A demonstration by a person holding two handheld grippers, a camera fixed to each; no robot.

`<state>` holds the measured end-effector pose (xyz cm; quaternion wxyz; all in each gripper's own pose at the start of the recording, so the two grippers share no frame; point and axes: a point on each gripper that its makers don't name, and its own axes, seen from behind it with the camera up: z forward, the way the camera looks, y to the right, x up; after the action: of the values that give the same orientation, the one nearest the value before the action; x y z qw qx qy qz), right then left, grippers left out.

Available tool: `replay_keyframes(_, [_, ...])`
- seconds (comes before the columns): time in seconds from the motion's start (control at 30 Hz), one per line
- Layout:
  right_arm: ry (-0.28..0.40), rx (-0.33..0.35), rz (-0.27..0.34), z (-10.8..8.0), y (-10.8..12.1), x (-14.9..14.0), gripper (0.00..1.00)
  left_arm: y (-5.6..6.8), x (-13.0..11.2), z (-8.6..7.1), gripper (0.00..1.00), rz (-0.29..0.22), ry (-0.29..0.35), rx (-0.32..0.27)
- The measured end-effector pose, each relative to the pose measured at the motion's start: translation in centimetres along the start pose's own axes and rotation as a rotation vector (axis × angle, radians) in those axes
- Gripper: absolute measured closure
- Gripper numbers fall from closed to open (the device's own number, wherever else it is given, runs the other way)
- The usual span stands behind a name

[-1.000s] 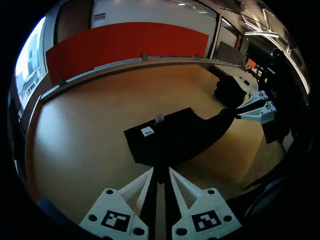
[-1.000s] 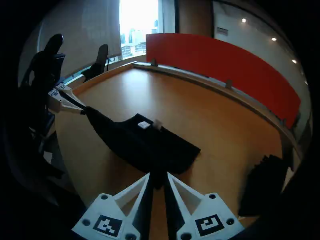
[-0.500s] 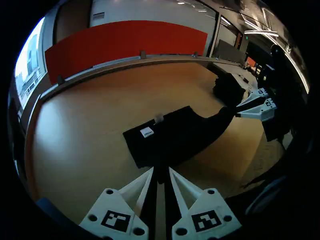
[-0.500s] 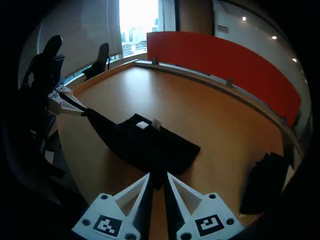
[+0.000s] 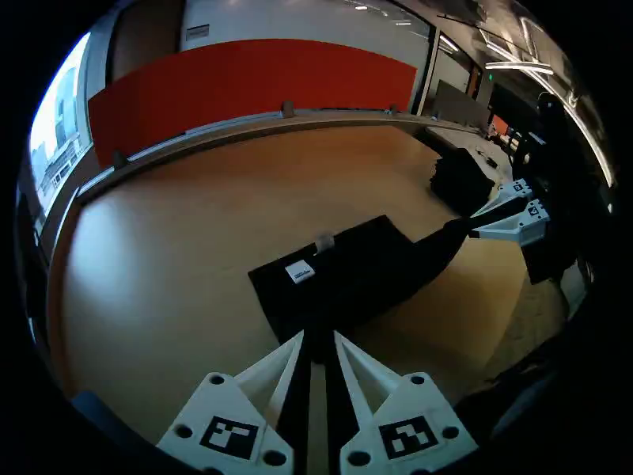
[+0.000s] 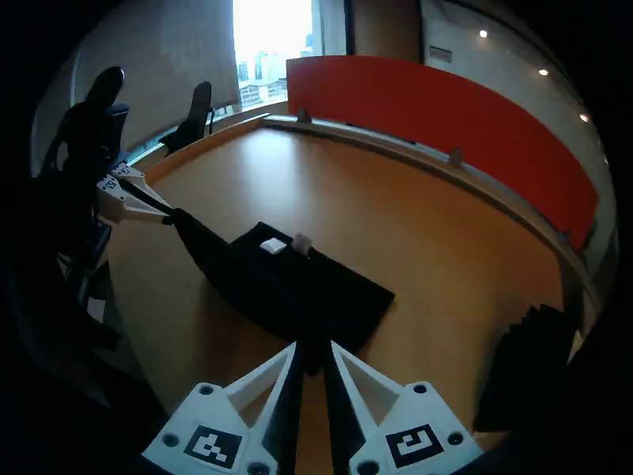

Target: Fold towel

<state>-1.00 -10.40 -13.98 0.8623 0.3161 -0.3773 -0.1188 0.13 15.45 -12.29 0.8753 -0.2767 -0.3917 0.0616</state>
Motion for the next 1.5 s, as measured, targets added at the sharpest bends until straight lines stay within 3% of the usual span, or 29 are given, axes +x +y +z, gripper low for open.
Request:
replay_keyframes(0.57, [-0.061,-0.010,0.033,5.5,3.1,-0.7,0.84,-2.9,0.0,6.4,0.89,-0.014,-0.037,0.015])
replay_keyframes(1.27, [-0.135,-0.021,0.042,9.8,4.9,-3.0,0.83,-4.2,-2.4,11.5,0.88,0.003,-0.092,0.032])
replay_keyframes(1.5, [-0.155,-0.038,0.030,10.6,5.4,-3.7,0.73,-4.9,-2.4,12.4,0.82,0.002,-0.098,0.052])
